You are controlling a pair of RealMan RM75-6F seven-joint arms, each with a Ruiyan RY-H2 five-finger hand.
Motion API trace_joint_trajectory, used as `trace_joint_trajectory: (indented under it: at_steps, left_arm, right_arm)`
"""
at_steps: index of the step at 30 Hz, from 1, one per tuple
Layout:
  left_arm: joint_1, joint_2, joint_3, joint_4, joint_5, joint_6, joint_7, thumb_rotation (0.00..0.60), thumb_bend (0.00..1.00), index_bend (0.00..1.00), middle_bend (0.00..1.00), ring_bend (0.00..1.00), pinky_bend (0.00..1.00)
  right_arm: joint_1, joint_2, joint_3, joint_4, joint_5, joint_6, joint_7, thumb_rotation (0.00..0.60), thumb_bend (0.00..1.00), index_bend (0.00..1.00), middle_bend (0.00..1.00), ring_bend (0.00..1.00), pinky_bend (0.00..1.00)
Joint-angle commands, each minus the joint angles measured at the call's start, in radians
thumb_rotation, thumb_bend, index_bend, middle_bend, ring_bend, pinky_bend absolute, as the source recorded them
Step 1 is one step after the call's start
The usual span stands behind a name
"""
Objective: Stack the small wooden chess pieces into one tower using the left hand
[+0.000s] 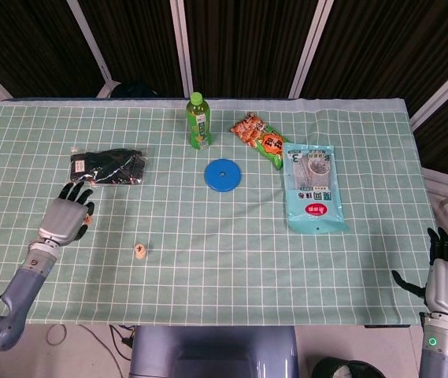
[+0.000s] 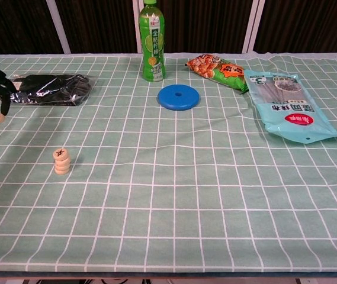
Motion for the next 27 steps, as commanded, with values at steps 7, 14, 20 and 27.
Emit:
trace_joint_trajectory:
  at_steps: [7,14,20,27]
  left_arm:
    - [-0.042,0.059,0.001,-0.226,0.007,-0.007,0.131,0.6,0.34,0.51,0.17,0.0,0.1]
    - [-0.059,0.05,0.009,-0.279,0.01,-0.011,0.183,0.6,0.34,0.51,0.17,0.0,0.1]
    - [-0.069,0.037,0.026,-0.299,0.004,-0.02,0.226,0.6,0.34,0.51,0.17,0.0,0.1]
    - [-0.079,0.017,0.038,-0.308,0.008,-0.027,0.249,0.6,0.34,0.51,0.17,0.0,0.1]
  right_arm:
    - [-0.004,0.007,0.004,-0.005,-0.001,0.005,0.009,0.6,0.25,0.06,0.0,0.02,0.0]
    - [-0.005,0.009,0.006,-0.006,0.001,0.008,0.012,0.6,0.25,0.06,0.0,0.02,0.0]
    - [-0.006,0.009,0.007,-0.005,0.002,0.008,0.013,0.6,0.25,0.06,0.0,0.02,0.0]
    - [-0.007,0.011,0.009,-0.008,0.003,0.011,0.014,0.6,0.25,0.06,0.0,0.02,0.0]
